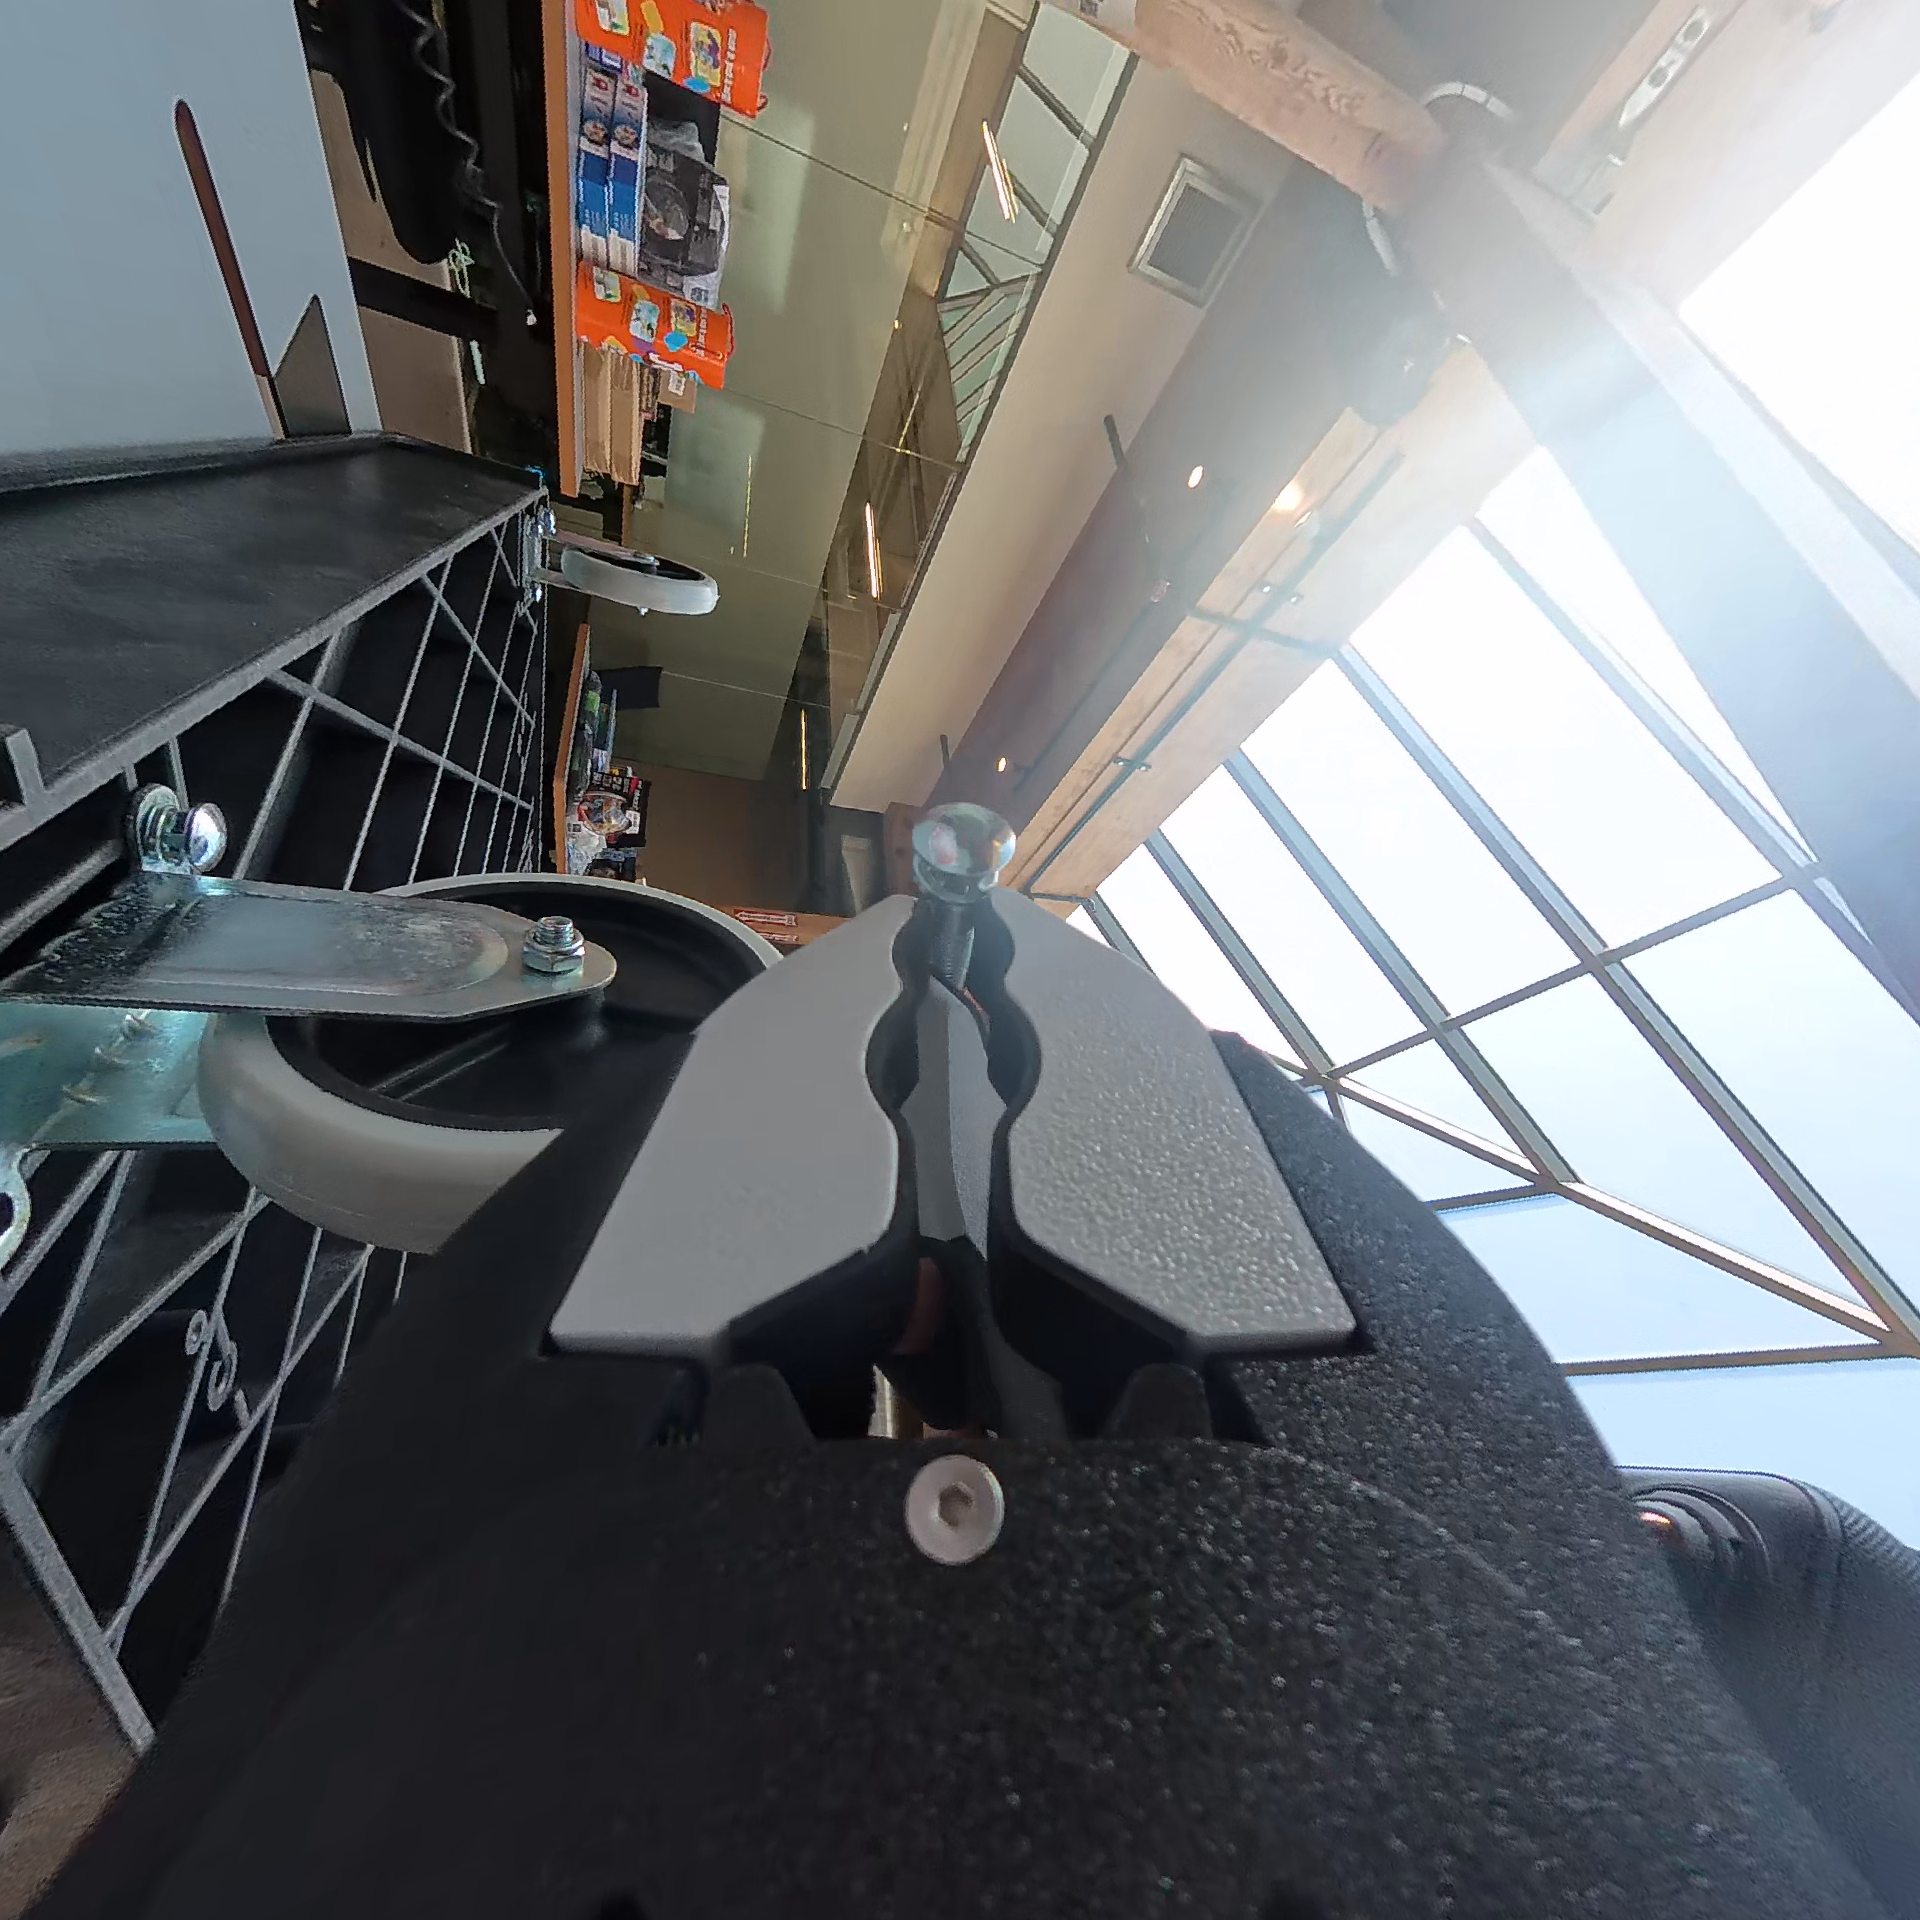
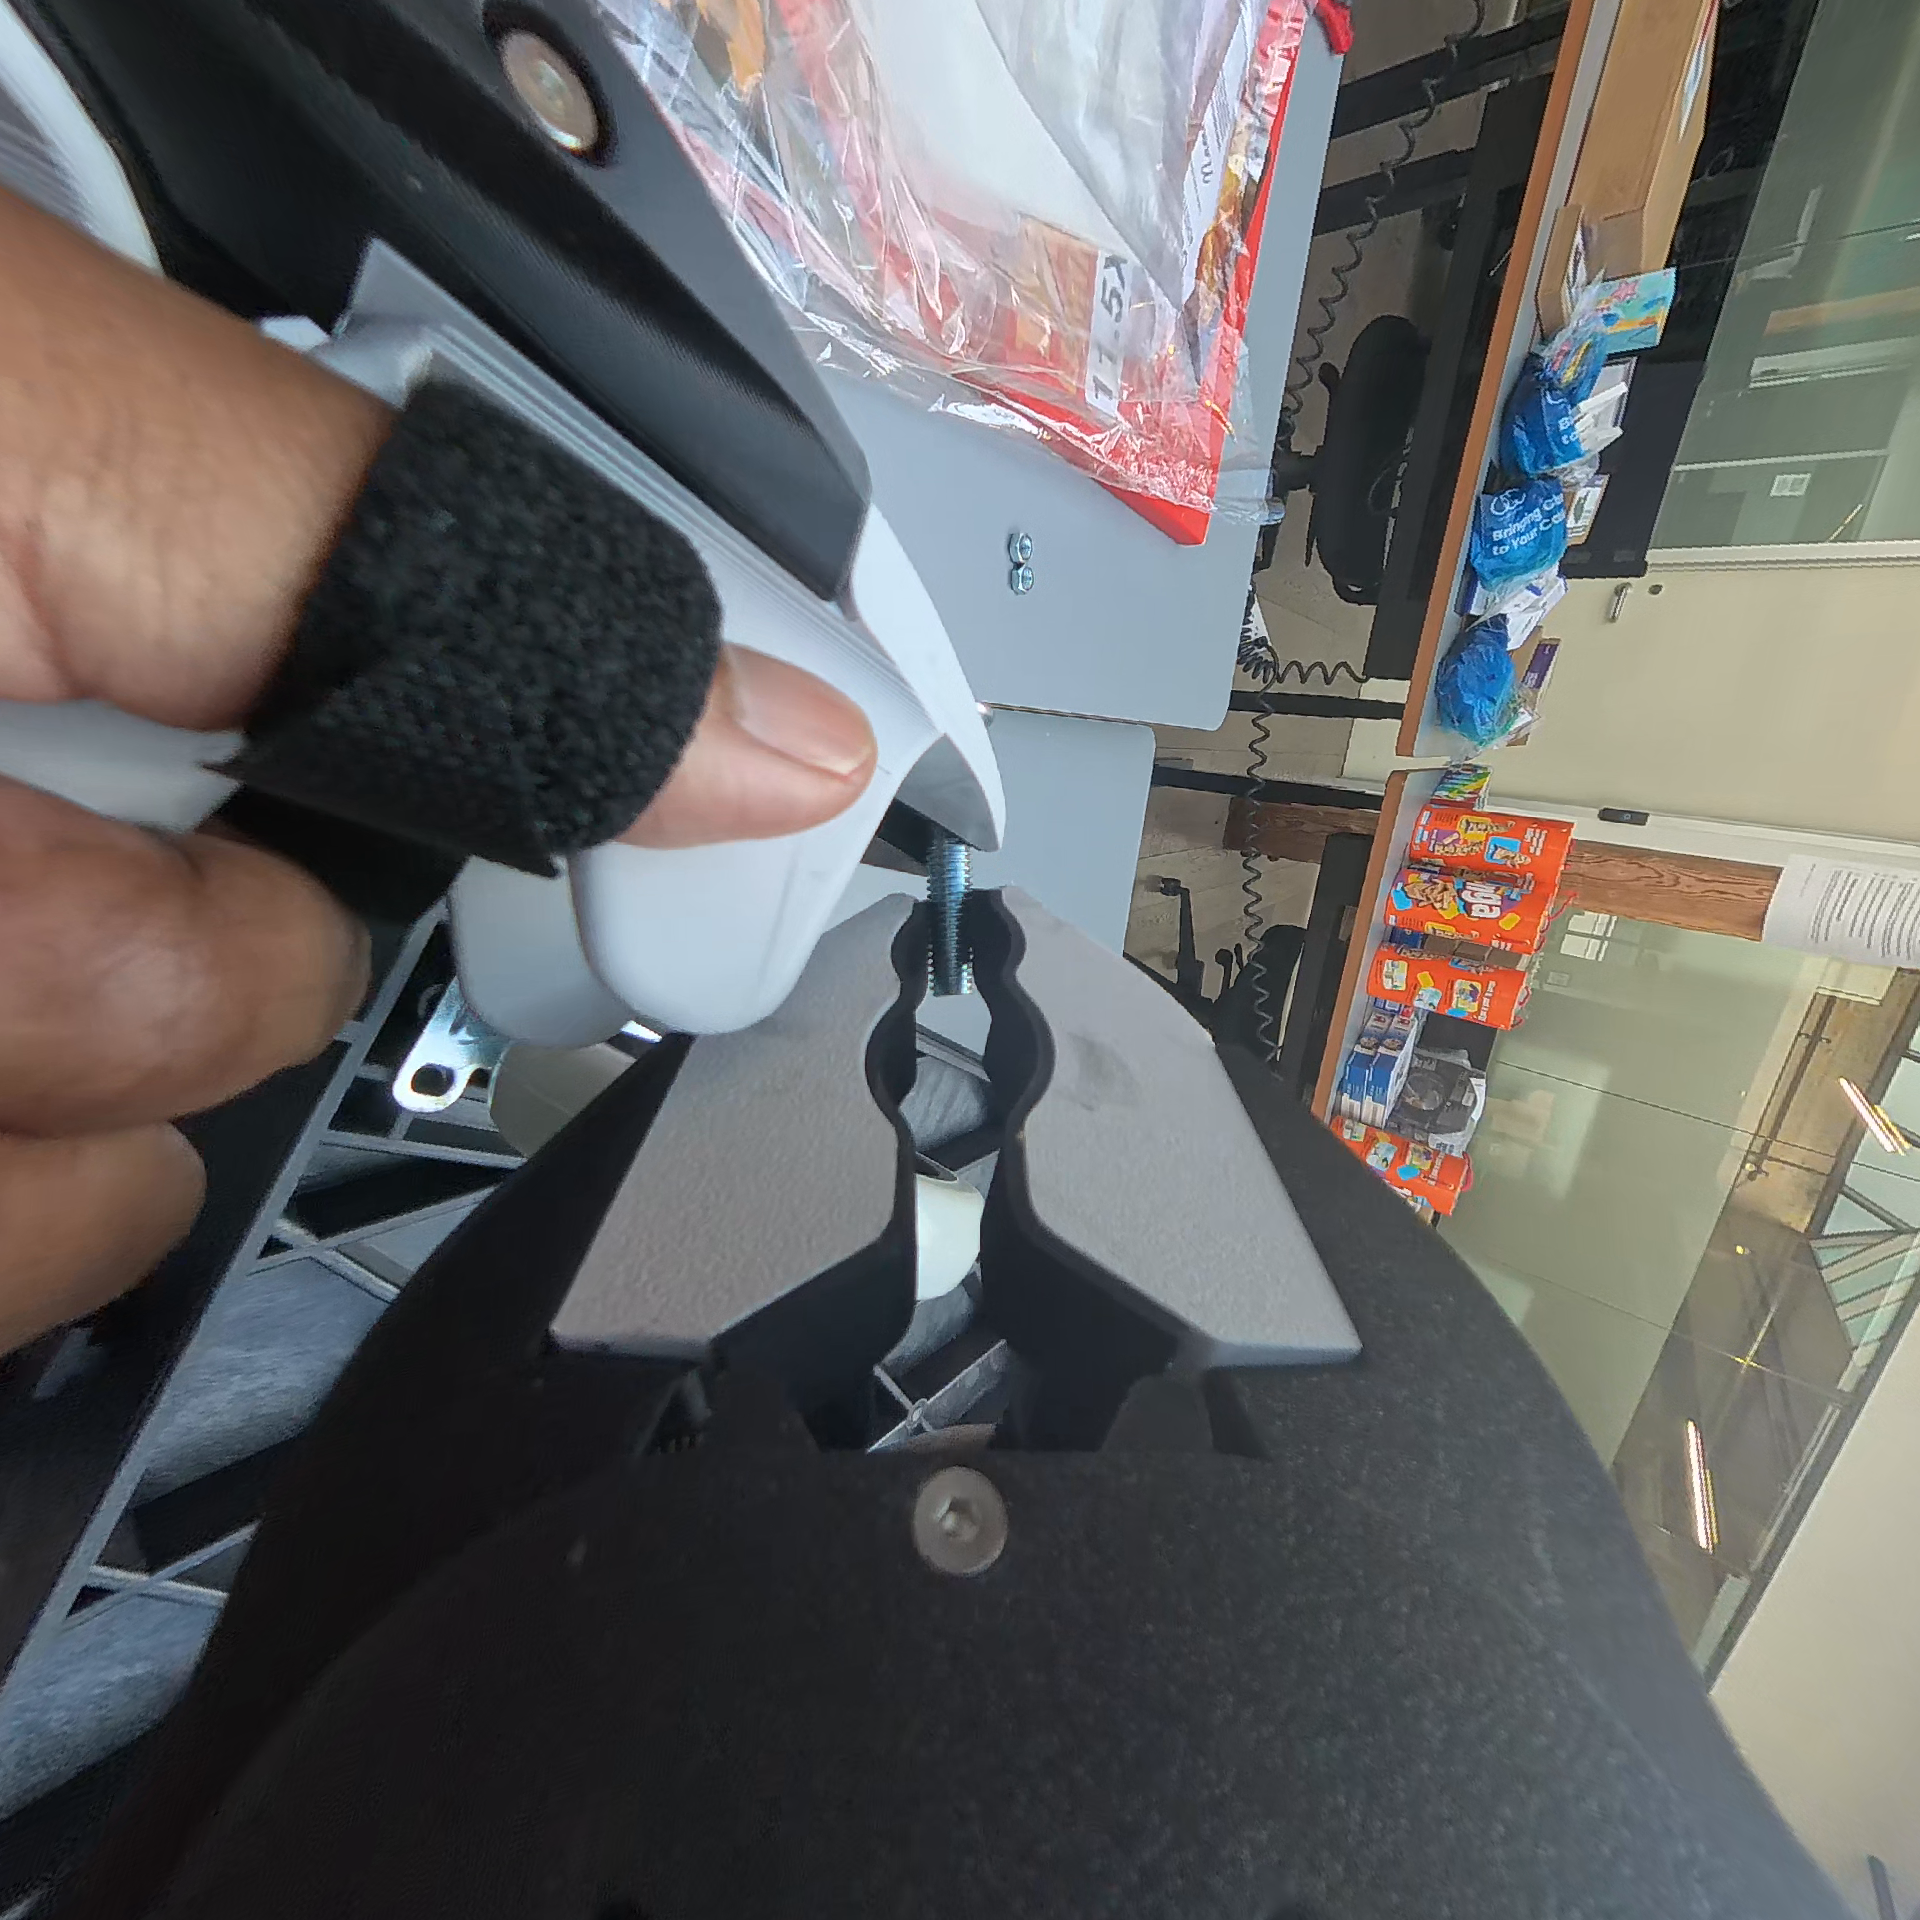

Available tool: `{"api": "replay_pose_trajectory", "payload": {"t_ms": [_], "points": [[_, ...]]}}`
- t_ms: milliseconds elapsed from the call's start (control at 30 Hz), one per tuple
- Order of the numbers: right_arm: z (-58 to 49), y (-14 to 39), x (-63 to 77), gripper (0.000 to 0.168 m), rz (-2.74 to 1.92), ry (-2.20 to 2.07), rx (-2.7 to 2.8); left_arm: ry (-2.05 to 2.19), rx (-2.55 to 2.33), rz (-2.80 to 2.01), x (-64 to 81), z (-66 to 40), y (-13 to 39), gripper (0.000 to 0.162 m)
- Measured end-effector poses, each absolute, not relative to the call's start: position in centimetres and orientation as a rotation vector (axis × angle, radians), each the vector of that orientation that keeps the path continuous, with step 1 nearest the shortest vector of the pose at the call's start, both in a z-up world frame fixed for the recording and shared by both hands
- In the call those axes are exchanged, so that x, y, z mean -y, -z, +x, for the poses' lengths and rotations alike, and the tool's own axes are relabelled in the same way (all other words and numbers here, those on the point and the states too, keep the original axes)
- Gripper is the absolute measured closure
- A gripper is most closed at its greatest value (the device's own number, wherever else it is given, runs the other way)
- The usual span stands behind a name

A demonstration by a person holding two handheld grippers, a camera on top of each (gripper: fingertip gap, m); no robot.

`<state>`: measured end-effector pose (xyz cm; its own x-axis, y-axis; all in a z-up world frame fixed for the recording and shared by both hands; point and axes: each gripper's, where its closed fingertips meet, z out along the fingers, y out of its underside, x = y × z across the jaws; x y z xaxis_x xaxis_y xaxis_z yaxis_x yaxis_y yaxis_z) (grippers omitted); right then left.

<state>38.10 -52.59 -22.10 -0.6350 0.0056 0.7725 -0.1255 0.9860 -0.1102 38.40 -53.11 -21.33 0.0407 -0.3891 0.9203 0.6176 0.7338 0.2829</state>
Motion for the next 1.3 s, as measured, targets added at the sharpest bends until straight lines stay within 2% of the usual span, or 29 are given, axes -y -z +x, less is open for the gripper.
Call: {"api": "replay_pose_trajectory", "payload": {"t_ms": [467,800,1033,1300], "points": [[38.9,23.1,52.9,0.161,0.036,-0.329,2.160,0.705,1.355,-0.292,53.0,38.5,22.5,0.156],[39.4,24.1,52.7,0.158,-0.124,-0.476,2.238,0.495,1.315,-0.620,52.9,38.6,22.9,0.156],[39.6,24.3,51.9,0.148,-0.247,-0.561,2.324,0.379,1.296,-0.734,53.6,37.9,23.7,0.156],[39.9,23.0,51.1,0.146,-0.341,-0.720,2.392,0.255,1.225,-0.933,53.3,37.9,24.2,0.156]]}}
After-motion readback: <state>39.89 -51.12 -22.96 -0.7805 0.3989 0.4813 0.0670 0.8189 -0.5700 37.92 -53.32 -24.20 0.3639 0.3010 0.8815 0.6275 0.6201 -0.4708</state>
